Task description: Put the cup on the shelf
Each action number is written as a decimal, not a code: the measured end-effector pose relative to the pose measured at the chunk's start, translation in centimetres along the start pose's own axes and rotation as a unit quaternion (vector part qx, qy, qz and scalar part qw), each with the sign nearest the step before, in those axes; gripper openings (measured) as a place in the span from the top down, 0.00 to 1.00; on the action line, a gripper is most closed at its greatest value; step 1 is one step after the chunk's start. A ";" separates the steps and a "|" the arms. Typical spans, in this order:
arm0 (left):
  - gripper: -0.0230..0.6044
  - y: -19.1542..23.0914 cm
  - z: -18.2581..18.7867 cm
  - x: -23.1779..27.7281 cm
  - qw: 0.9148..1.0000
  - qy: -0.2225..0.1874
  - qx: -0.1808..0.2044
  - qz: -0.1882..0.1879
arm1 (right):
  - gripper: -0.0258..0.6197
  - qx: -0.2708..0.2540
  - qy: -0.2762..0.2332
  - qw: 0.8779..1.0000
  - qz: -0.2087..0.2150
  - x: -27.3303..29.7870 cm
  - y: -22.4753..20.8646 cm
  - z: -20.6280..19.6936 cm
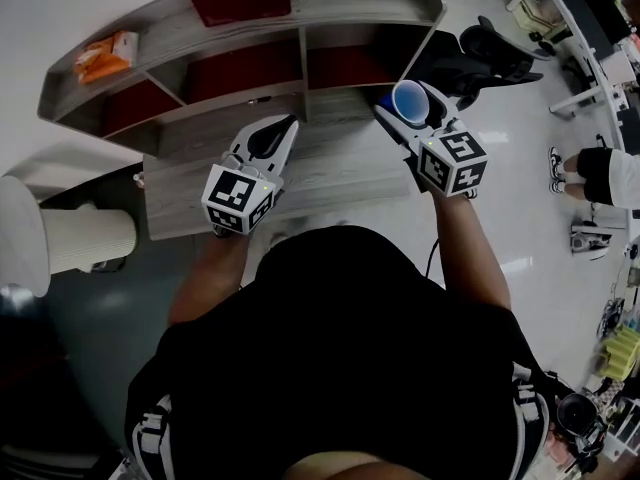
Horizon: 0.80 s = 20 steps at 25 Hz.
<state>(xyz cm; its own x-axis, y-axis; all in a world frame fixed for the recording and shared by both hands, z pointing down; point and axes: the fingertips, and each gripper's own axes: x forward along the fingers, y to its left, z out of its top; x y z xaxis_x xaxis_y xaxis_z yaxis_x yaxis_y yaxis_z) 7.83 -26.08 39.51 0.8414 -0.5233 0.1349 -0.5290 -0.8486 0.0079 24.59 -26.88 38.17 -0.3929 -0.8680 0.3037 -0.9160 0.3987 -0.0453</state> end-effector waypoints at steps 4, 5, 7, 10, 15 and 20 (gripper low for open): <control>0.93 -0.5 -0.6 0.6 1.000 0.008 -0.003 0.004 | 0.37 0.003 0.005 1.000 0.012 1.4 -0.7 -0.4; 0.93 -0.5 -0.7 0.8 1.000 0.010 -0.003 0.005 | 0.37 0.003 0.007 1.000 0.014 1.7 -0.8 -0.5; 0.93 -0.5 -1.0 1.1 1.000 0.015 -0.001 0.007 | 0.37 0.002 0.010 1.000 0.017 2.5 -1.2 -0.7; 0.93 -0.6 -1.6 1.4 1.000 0.022 -0.002 0.008 | 0.37 0.005 0.014 1.000 0.021 3.7 -1.8 -1.0; 0.93 -0.4 -2.3 1.7 0.999 0.033 0.010 0.021 | 0.37 0.010 0.021 0.999 0.032 6.1 -2.2 -1.5; 0.93 -0.4 -3.5 2.4 0.999 0.045 -0.003 0.019 | 0.37 -0.003 0.034 0.999 0.037 8.2 -2.9 -2.4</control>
<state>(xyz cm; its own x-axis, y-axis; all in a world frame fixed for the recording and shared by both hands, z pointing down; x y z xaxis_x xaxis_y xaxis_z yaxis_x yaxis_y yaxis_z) 9.65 -26.71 43.26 0.8076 -0.5457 0.2234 -0.5613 -0.8276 0.0077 24.18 -34.44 43.07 -0.4531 -0.8137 0.3641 -0.8838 0.4634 -0.0644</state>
